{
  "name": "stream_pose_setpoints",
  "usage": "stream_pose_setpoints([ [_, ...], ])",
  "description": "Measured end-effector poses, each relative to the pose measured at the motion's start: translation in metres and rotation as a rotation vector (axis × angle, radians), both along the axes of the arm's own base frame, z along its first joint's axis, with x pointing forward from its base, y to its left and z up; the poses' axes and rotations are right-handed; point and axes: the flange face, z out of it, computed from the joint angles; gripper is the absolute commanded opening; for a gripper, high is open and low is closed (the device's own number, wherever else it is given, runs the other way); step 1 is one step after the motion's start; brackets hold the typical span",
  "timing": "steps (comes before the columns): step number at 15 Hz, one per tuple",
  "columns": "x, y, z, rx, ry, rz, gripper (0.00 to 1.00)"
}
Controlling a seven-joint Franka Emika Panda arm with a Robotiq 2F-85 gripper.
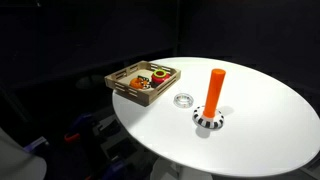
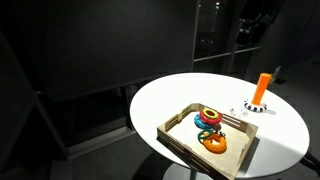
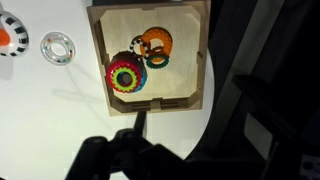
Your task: Put the clear ring on the tray
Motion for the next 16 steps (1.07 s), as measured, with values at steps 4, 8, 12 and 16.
stream_pose_setpoints([
  [4, 0.000, 0.000, 0.001, 0.001, -0.001, 0.000, 1.00],
  [8, 0.003, -0.004, -0.002, -0.018, -0.003, -0.007, 1.00],
  [12, 0.015, -0.024, -0.005, -0.077, -0.014, -0.070, 1.00],
  [16, 0.030, -0.050, -0.013, -0.112, -0.009, -0.156, 1.00],
])
